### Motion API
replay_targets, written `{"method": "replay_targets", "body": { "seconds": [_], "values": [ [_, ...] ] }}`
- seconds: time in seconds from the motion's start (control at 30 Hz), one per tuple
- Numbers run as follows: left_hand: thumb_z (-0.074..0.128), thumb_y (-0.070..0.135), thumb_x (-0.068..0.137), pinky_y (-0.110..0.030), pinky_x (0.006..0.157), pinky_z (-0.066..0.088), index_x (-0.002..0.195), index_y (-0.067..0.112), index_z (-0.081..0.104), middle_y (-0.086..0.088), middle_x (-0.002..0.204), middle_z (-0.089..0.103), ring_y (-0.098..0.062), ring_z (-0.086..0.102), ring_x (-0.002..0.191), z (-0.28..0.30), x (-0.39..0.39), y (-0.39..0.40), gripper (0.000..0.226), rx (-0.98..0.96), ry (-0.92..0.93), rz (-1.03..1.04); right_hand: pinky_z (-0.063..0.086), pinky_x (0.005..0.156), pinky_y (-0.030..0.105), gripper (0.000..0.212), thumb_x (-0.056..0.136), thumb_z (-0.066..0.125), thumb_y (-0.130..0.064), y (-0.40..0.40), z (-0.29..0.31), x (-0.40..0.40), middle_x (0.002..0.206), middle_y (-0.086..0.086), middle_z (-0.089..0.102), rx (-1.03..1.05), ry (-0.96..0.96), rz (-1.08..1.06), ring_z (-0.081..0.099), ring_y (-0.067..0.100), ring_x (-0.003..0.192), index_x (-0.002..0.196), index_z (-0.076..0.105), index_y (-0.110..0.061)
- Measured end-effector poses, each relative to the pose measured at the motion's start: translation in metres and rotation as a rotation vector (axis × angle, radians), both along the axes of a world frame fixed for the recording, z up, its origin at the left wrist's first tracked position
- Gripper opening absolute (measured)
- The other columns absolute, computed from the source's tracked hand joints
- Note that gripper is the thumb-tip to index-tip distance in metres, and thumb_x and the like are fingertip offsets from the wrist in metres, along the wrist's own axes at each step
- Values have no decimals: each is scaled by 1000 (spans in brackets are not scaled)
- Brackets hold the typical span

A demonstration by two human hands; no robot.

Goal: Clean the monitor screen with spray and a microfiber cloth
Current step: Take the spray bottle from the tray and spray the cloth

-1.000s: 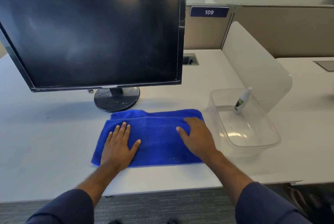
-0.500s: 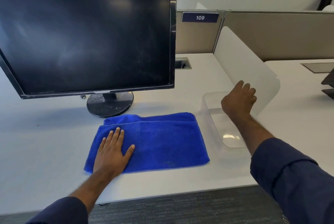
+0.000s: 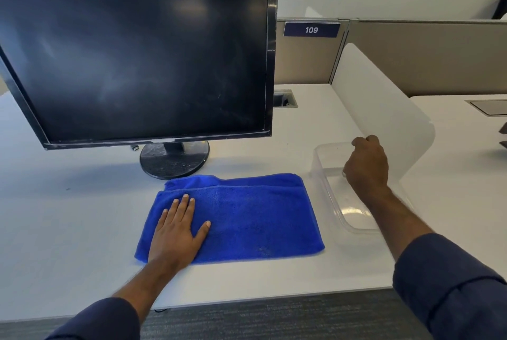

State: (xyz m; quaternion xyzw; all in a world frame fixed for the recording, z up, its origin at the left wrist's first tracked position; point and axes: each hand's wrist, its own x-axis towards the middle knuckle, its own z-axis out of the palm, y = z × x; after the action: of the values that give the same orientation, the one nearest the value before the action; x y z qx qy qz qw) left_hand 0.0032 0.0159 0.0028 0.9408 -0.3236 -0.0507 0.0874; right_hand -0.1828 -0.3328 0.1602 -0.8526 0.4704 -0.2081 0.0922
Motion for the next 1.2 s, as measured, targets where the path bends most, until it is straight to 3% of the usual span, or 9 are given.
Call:
{"method": "replay_targets", "body": {
  "seconds": [0.13,0.43,0.57,0.67,0.77,0.9,1.03,1.13,1.2],
  "values": [
    [-4,80,81,-37,124,-2,159,21,-1,5,167,-1,-15,-2,153,0,-1,0,98,-23,7,-3,51,83,37,42,81,72,7,19,22,8,121,22,57,-40,-75,24,62,38,100,121,61,4],
    [-1,79,84,-36,123,-5,158,20,-3,5,167,-2,-15,-4,153,0,1,0,95,-16,22,-1,45,80,25,31,89,66,-1,66,70,14,118,13,61,-29,-343,172,60,23,95,120,66,-7],
    [15,73,93,-41,125,-1,159,18,-1,1,167,-2,-18,-4,154,6,3,-3,87,18,93,9,42,71,15,28,91,64,-5,83,58,19,105,5,63,185,-305,293,54,12,82,117,67,-15],
    [42,64,95,-41,124,11,157,19,23,1,166,17,-18,9,153,25,-4,-14,79,-125,140,17,40,62,8,27,89,66,-5,94,41,20,96,3,63,350,-299,388,55,10,74,114,68,-16],
    [60,59,88,-32,113,35,144,29,46,11,149,46,-8,38,139,53,-25,-33,65,-469,211,-61,43,59,9,25,89,67,-6,105,26,23,89,2,64,459,-296,436,56,11,72,111,68,-17],
    [64,70,78,-13,95,37,138,39,47,30,134,51,12,45,121,83,-56,-62,70,-633,393,-178,49,64,17,23,87,69,-4,117,18,27,85,4,66,570,-312,505,59,12,72,107,69,-16],
    [74,49,82,-27,88,53,132,36,57,21,115,64,2,58,105,89,-67,-76,54,-739,477,-148,55,71,28,23,85,71,-4,124,14,25,83,5,67,660,-361,564,59,11,71,106,71,-15],
    [73,40,86,-41,79,55,118,40,62,19,99,66,-7,60,90,88,-69,-76,33,-760,427,-174,57,76,33,24,85,73,-6,126,7,24,84,5,67,688,-384,566,60,14,73,107,71,-15],
    [73,39,87,-43,75,55,115,47,59,17,96,65,-10,60,86,86,-69,-74,32,-767,426,-184,58,77,40,22,85,74,-12,126,3,23,85,8,68,704,-402,549,61,19,74,106,70,-15]
  ]
}}
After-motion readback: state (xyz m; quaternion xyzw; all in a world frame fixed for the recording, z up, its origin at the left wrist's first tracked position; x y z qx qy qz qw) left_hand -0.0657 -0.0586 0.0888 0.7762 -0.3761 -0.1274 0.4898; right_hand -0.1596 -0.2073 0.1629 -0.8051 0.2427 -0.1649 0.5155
